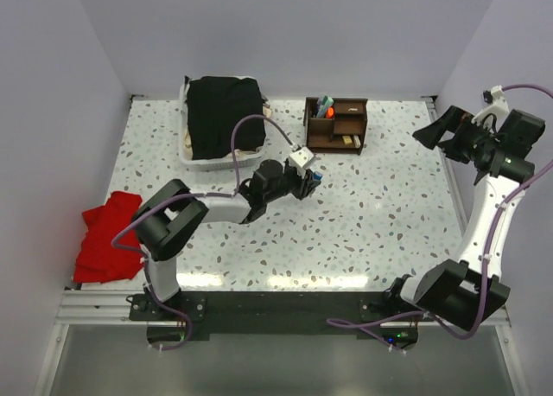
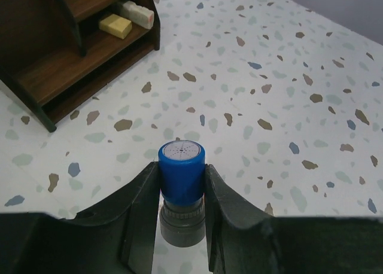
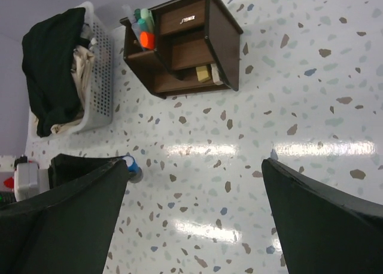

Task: Sort the stationery into containers
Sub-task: Move the stationery to the corner of the board.

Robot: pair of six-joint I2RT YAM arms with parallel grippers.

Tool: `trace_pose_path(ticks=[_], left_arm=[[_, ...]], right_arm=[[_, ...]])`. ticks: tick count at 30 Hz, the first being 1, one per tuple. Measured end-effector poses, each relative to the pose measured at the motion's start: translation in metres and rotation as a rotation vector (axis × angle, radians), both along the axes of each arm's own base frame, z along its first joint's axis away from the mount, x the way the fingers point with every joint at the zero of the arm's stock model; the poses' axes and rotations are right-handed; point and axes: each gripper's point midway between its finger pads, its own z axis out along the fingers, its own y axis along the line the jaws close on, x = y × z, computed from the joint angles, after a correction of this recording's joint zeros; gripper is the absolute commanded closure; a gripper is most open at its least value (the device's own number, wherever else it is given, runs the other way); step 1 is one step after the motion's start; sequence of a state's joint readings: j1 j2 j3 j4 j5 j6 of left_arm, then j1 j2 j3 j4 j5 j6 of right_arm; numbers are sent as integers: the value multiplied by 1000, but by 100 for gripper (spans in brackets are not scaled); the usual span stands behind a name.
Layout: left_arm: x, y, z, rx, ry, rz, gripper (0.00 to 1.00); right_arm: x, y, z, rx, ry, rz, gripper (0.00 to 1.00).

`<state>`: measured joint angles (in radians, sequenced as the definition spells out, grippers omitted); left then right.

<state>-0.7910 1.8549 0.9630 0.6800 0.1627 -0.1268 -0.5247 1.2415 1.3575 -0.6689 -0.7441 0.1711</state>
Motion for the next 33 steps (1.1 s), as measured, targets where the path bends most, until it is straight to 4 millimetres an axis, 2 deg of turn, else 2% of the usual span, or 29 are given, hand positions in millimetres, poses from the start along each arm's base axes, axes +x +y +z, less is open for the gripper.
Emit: trace_pose_path(ticks=[4,8,11,17,22,25,30,33], left_arm=[[12,-11,-10,-79,-127,31,100],[19,-16,-14,-101,-217,77,100],[12,-25,-26,-87,-250,81,100],[-10,-40,-66,-21,-254,67,100],[-25,-53,-66,-30,-309,63,100],[-29,-59,-66,-28,-329,81,89],[-35,-63,-65,7,-373,138,87],[-37,-62,-65,31,-395,158,73]], right_arm=[[9,-12,-6,-18,24,-31,2],[13,-17,4,-62,0,-34,2],[12,-18,5,-85,-6,-27,2],[6,-18,-6,-114,24,-9,2],[-1,-15,-18,-119,60,11,1],[-4,-15,-20,-139,63,26,1],[-11,-11,-33,-146,86,52,1],[-13,-8,-41,-136,102,68,1]])
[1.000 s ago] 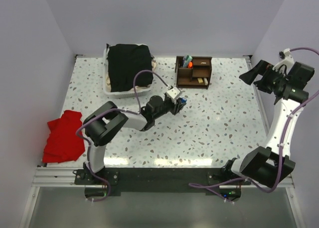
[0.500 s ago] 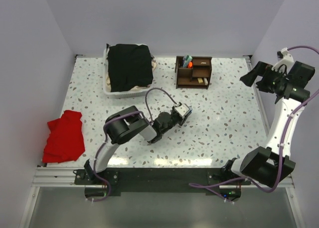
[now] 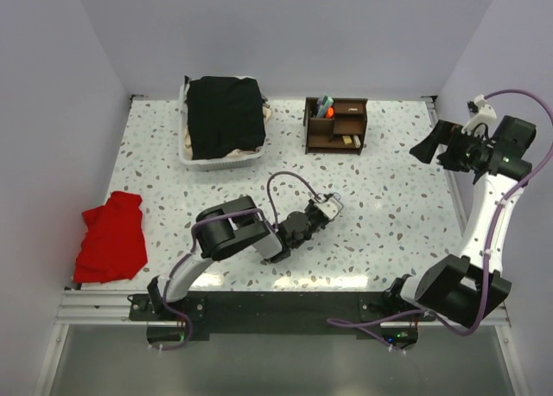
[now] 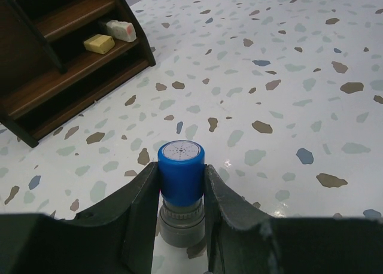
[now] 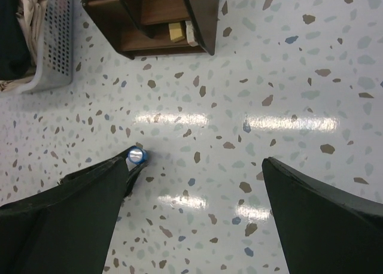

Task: Sort the stationery into containers
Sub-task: Move the stationery to the corner of the board.

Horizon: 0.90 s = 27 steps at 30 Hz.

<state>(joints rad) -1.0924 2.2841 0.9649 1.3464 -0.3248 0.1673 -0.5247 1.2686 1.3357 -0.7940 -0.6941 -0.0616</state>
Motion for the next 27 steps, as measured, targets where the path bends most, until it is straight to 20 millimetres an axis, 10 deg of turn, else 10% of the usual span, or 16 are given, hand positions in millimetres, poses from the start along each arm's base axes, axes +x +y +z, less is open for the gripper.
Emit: trace_pose_path(ticks=[12,19,27], left_arm=[[-15,-2,-7,93,-50,9,29],[-22,14,-25,176,-42,11,25],[-34,45,1,187,-51,-7,19]], right_arm=[[2,-1,-10,-16,14,38,1],[3,0,-11,-19,9,49,1],[-2,4,-26,-9,36,73,1]])
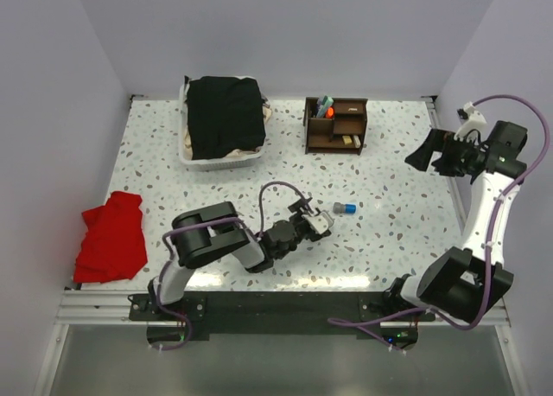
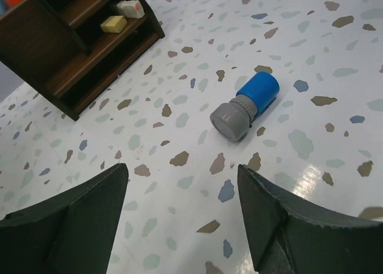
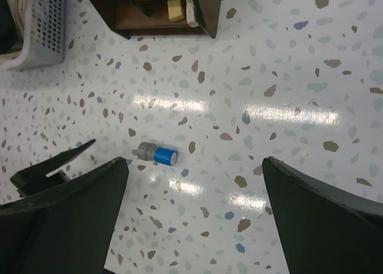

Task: Sort the stationery into containers
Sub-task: Pick up the stationery from the center of the board.

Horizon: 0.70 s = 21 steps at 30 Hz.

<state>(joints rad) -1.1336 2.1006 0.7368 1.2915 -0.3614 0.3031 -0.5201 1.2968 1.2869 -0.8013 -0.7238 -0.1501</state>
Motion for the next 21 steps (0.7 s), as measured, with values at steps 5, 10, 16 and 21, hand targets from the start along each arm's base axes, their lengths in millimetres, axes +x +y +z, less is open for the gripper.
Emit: trace_pose_path(ticks=[5,10,16,21], left_arm=[[-15,39,59,-82,-7,-44,20],[31,75,221,-398,-1,-57,16],[48,76,254,-244,48,-152,16],[37,74,186,-24,175,-279,18]], right_arm=[[-20,27,-29,-74,131,276,11],[-32,45,-72,-274,134,700,11],[-103,67,-112,-501,40,1016,18],[-100,85,-129,-651,-119,1128,28]])
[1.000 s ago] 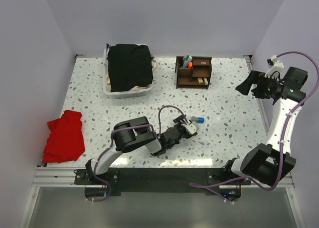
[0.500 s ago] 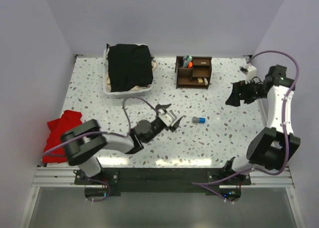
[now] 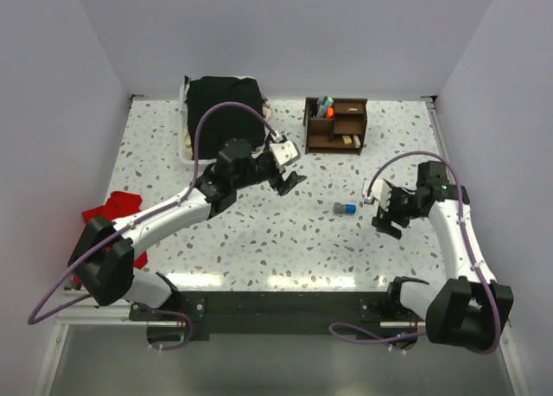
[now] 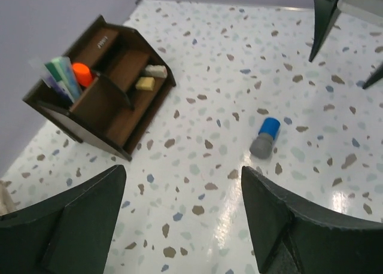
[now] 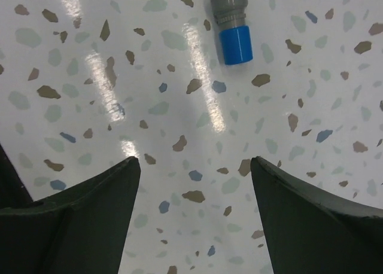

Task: Sort the stationery into containers
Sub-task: Pick up the stationery from the center of the board.

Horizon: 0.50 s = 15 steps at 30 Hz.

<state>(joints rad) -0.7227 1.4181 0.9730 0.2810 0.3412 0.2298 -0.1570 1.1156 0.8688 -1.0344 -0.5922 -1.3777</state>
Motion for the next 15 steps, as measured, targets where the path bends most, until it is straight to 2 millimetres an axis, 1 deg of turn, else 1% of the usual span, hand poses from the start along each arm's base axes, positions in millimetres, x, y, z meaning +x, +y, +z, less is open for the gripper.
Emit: trace_pose_path(ticks=[4,7,9,11,15], left_arm=[[2,5,-36,73,100,-48,16],[2,-1,-54,95,169,-74,14],[5,-6,-66,114,218,-77,14],[11,-12,-76,136,268,-72,14],[23,-17,-84,163,301,-55,14]], right_arm=[[23,12,-9,-9,-51,66,31],[36,15,-17,-8,-60,86,33],[45,15,-29,-5,-46,99,35],[48,15,-39,2,-16,110,36],[60,19,-60,34,54,139,36]])
